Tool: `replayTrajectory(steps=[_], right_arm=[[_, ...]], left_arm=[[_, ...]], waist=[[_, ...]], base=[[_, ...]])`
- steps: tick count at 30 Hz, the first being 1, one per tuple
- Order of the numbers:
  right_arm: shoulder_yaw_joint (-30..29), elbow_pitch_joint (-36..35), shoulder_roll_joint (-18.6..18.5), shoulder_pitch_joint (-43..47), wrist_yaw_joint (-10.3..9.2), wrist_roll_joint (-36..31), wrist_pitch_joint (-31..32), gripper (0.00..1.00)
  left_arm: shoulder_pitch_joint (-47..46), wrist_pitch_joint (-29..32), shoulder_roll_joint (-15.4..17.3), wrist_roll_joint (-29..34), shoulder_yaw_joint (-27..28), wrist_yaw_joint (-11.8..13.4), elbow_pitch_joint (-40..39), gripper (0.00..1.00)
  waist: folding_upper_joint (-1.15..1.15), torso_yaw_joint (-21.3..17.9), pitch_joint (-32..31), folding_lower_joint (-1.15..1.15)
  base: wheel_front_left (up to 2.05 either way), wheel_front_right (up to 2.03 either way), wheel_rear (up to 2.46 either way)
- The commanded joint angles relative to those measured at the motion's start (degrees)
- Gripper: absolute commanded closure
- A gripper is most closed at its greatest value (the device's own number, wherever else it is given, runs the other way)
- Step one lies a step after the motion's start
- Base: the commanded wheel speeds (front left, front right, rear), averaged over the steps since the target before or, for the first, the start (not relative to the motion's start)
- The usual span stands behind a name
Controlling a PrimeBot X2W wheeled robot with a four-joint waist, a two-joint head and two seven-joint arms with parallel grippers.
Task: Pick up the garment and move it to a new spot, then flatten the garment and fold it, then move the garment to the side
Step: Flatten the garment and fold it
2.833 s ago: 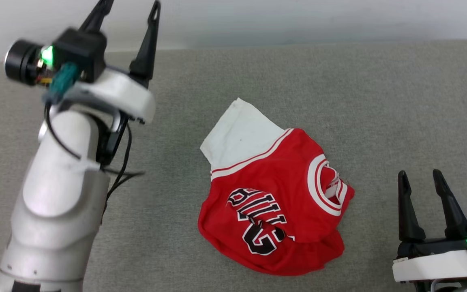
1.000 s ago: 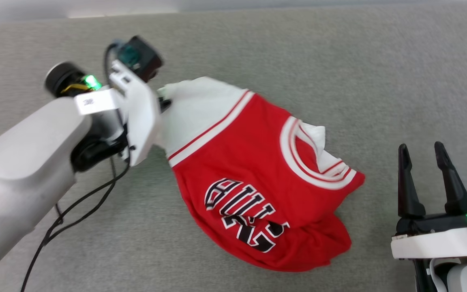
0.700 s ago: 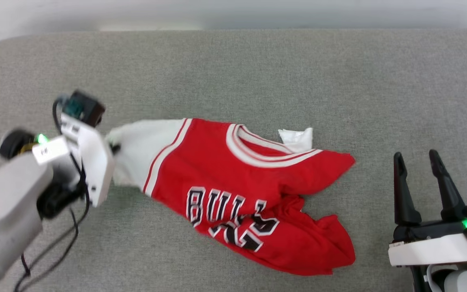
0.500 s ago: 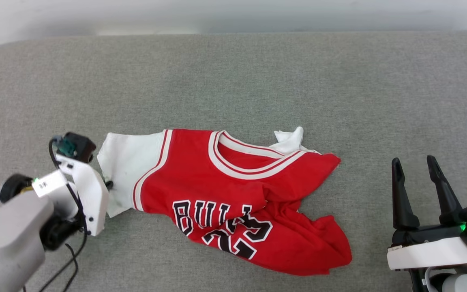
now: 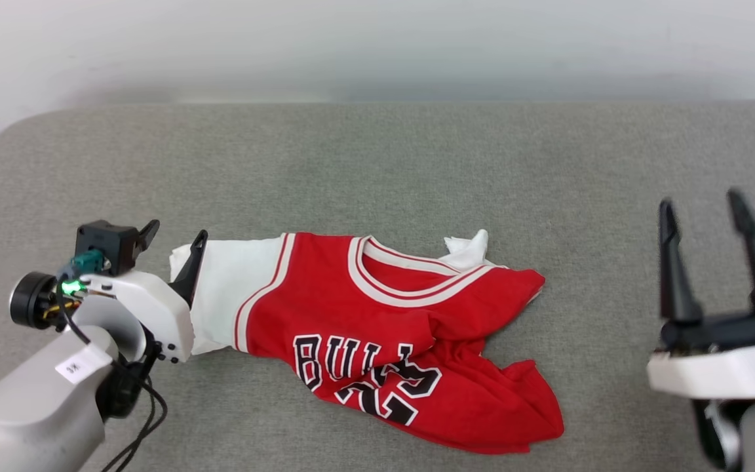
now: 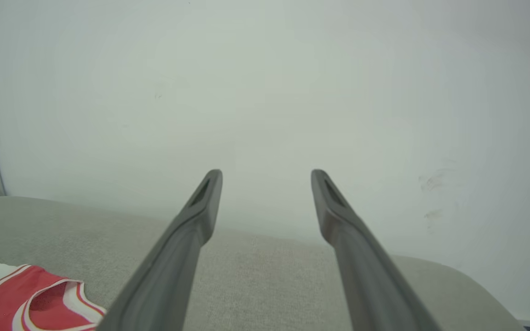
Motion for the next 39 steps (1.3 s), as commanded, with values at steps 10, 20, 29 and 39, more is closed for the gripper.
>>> replayTrajectory(steps=[10, 20, 29, 39], right_arm=[[9.53, 2.12, -15.74, -12.50, -0.02, 0.88, -0.13, 0.00], [36.08, 3.46, -36.71, -27.57, -0.04, 20.71, 26.65, 0.00], [54.13, 1.77, -44.71, -38.93, -0.03, 40.40, 54.93, 0.00], [69.15, 9.71, -42.60, -49.19, -0.03, 44.92, 59.06, 0.00]], left_arm=[[15.85, -1.07, -3.92, 16.30, 22.24, 11.86, -18.62, 0.00], [30.15, -1.09, -15.17, 31.19, 37.97, 9.40, -28.35, 0.00], [30.76, -1.08, -25.82, 39.41, 46.35, 3.20, -30.63, 0.00], [27.93, -1.09, -33.77, 45.20, 52.39, -3.83, -30.70, 0.00]], waist=[[0.00, 1.37, -0.90, 0.01], [0.00, 2.74, 1.91, 0.01], [0.00, 5.13, 7.73, 0.01], [0.00, 8.33, 14.54, 0.01]], base=[[0.00, 0.00, 0.00], [0.00, 0.00, 0.00], [0.00, 0.00, 0.00], [0.00, 0.00, 0.00]])
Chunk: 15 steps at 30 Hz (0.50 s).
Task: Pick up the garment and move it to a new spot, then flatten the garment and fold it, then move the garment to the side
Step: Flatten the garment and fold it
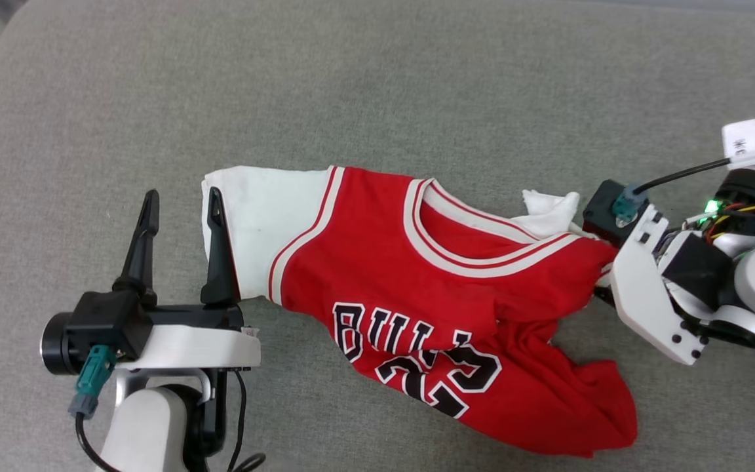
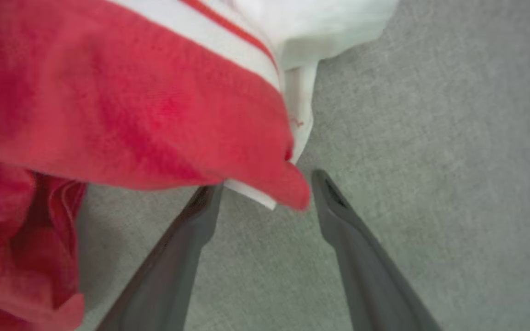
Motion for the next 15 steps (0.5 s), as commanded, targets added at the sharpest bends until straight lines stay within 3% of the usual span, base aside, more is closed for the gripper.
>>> replayTrajectory(steps=[1, 5, 6, 7, 8, 15], right_arm=[[3.26, 2.28, 0.98, -2.08, -0.04, 0.81, -0.69, 0.00], [8.56, 5.35, 2.38, -2.98, -0.04, 2.12, -2.57, 0.00], [9.27, 5.78, 2.50, -3.09, -0.03, 2.44, -3.11, 0.07], [9.76, 6.00, 2.70, -3.18, -0.03, 2.72, -3.98, 0.84], [9.94, 6.08, 2.76, -3.26, -0.03, 2.95, -5.20, 1.00], [9.88, 5.40, 0.45, -4.91, -0.04, 4.66, -12.89, 1.00]], left_arm=[[-1.29, -0.14, -1.00, 1.06, 1.14, -1.21, 0.31, 0.00], [-1.91, -0.14, -2.32, 2.26, 2.88, -2.83, 0.83, 0.00], [-1.93, -0.14, -2.56, 2.46, 3.25, -3.16, 0.97, 0.00], [-1.85, -0.14, -2.70, 2.71, 3.65, -3.48, 1.13, 0.00], [-1.61, -0.14, -2.78, 2.90, 3.96, -3.71, 1.31, 0.00], [0.32, -0.14, -3.26, 3.86, 6.08, -4.76, 2.18, 0.00]], waist=[[0.00, 1.34, 2.27, 0.00], [0.00, 1.45, 2.89, 0.00], [0.00, 1.37, 2.84, 0.00], [0.00, 1.18, 2.63, 0.00], [0.00, 0.94, 2.32, 0.00], [0.00, -1.29, -1.40, 0.00]], base=[[0.00, 0.00, 0.00], [0.00, 0.00, 0.00], [0.00, 0.00, 0.00], [0.00, 0.00, 0.00], [0.00, 0.00, 0.00], [0.00, 0.00, 0.00]])
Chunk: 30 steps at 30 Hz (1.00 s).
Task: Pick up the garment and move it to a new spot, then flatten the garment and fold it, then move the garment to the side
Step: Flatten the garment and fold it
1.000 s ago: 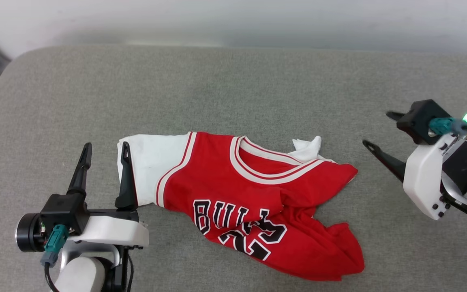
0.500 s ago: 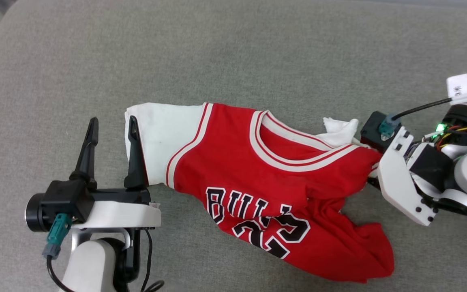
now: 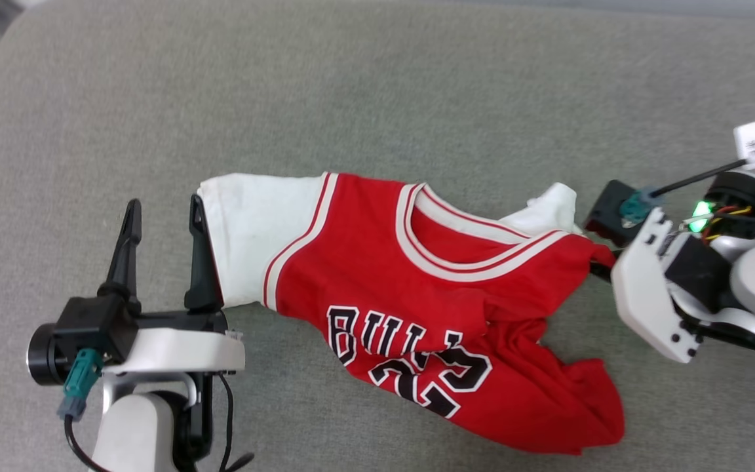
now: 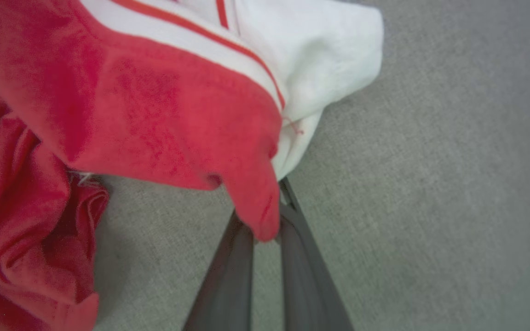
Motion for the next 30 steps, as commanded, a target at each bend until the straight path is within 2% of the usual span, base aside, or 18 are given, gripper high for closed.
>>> replayTrajectory(steps=[1, 4, 10, 15, 20, 24, 30], right_arm=[[0.10, -0.70, -1.08, -0.58, -0.04, 0.45, -1.73, 1.00], [-0.45, -2.69, -3.81, 0.25, -0.04, 1.67, -5.12, 1.00], [-3.51, -9.41, -12.55, 6.33, -0.04, 5.70, -7.60, 1.00], [-8.18, -13.56, -21.49, 15.32, -0.04, 10.99, -8.08, 1.00], [-13.16, -13.27, -28.45, 24.29, -0.04, 16.73, -10.34, 1.00], [-17.00, -12.27, -30.38, 27.46, -0.04, 18.80, -11.35, 1.00], [-24.24, -9.28, -26.16, 23.19, -0.04, 16.86, -7.96, 1.00]], left_arm=[[0.85, -0.14, -0.09, 0.50, 0.28, -0.43, 0.20, 0.00], [2.34, -0.14, -0.14, 0.83, 0.98, -0.72, 0.21, 0.00], [5.33, -0.15, -0.23, 0.70, 1.89, -0.71, 0.18, 0.00], [7.51, -0.15, -0.22, -0.13, 1.84, -0.07, -0.02, 0.00], [8.82, -0.15, -0.23, -0.64, 1.33, 0.59, -0.56, 0.00], [8.50, -0.15, -0.24, -0.68, 1.09, 0.56, -0.75, 0.00], [5.65, -0.15, -0.23, -1.23, -0.52, 0.15, -0.61, 0.00]], waist=[[0.00, -1.44, -2.12, -0.01], [0.00, -2.55, -4.41, -0.01], [0.00, -4.72, -7.92, -0.01], [0.00, -6.06, -9.23, -0.01], [0.00, -6.80, -9.52, -0.01], [0.00, -6.89, -8.71, -0.01], [0.00, -4.95, -5.37, -0.01]], base=[[0.00, 0.00, 0.00], [0.00, 0.00, 0.00], [0.00, 0.00, 0.00], [0.00, 0.00, 0.00], [0.00, 0.00, 0.00], [0.00, 0.00, 0.00], [0.00, 0.00, 0.00]])
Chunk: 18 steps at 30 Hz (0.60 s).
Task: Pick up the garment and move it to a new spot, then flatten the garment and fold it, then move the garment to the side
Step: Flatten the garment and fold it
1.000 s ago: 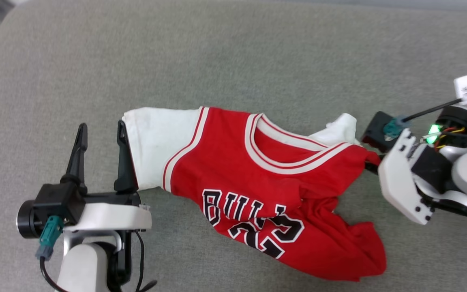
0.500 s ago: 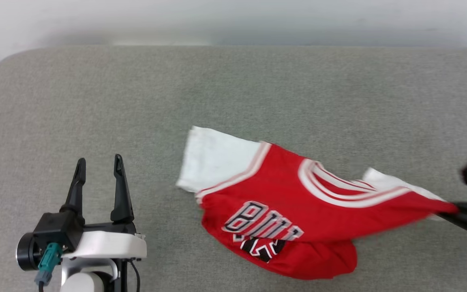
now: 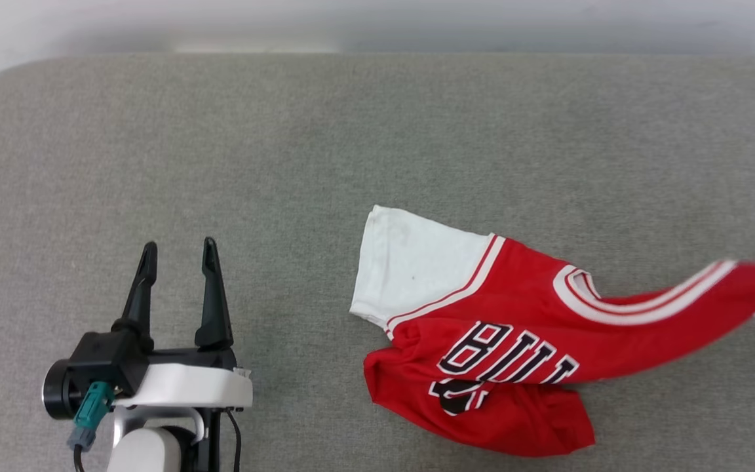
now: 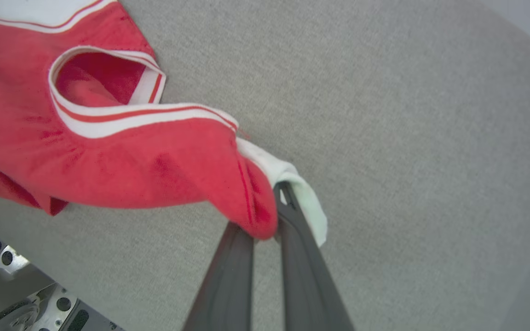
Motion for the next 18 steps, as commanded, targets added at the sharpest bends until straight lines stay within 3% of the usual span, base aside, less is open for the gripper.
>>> replayTrajectory(steps=[1, 9, 13, 18], right_arm=[[-2.04, 1.30, 2.54, -3.05, -0.04, -1.67, 1.71, 1.00], [-6.07, 12.02, 17.14, -17.90, -0.04, -13.52, 13.33, 1.00], [-5.90, 19.34, 24.43, -23.22, -0.04, -19.56, 14.82, 1.00], [-3.41, 27.04, 30.92, -24.94, -0.04, -25.08, 13.69, 1.00]], left_arm=[[-1.47, -0.15, -0.01, -0.37, -0.33, -0.25, 0.17, 0.00], [-5.34, -0.15, -0.01, -1.45, -2.55, 0.12, -0.15, 0.00], [-7.04, -0.15, -0.02, -2.20, -3.64, 0.33, -0.18, 0.00], [-8.25, -0.15, -0.01, -2.73, -4.21, 0.65, -0.26, 0.00]], waist=[[0.00, 1.47, 2.05, 0.00], [0.00, 5.09, 8.03, 0.00], [0.00, 6.45, 10.13, 0.00], [0.00, 7.25, 11.62, 0.00]], base=[[0.00, 0.00, 0.00], [0.00, 0.00, 0.00], [0.00, 0.00, 0.00], [0.00, 0.00, 0.00]])
